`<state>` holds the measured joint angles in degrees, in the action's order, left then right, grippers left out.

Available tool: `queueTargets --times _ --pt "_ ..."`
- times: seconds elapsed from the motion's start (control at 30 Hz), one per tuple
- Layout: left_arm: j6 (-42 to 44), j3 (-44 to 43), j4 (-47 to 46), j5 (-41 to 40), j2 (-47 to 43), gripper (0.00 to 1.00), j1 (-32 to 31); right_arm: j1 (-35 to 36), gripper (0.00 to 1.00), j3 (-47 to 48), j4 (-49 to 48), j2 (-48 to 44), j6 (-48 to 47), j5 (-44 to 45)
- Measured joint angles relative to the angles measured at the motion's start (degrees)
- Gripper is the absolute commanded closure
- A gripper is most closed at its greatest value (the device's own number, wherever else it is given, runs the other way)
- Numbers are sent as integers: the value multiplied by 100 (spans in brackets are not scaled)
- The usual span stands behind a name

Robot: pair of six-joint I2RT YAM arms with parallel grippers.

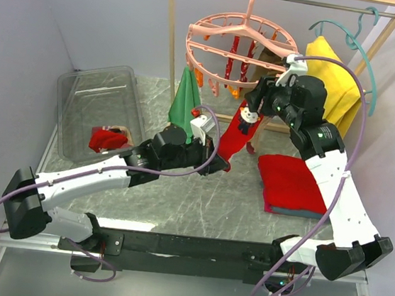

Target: Remove the socks clipped to the hanger

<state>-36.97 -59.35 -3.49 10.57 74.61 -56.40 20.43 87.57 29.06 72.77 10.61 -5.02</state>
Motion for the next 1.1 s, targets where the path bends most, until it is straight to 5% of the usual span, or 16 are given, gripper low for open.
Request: queueTargets --times 0.8,0.9,1.1 --pt "-168 249 229 140 -874 99 -7 -225 40 -92 -721 302 153 -1268" --pt "-170 249 243 140 -914 99 -7 -232 47 -101 -728 308 173 -1344" --pt "-170 321 275 122 -981 99 -7 -234 88 -227 -901 328 323 -1443"
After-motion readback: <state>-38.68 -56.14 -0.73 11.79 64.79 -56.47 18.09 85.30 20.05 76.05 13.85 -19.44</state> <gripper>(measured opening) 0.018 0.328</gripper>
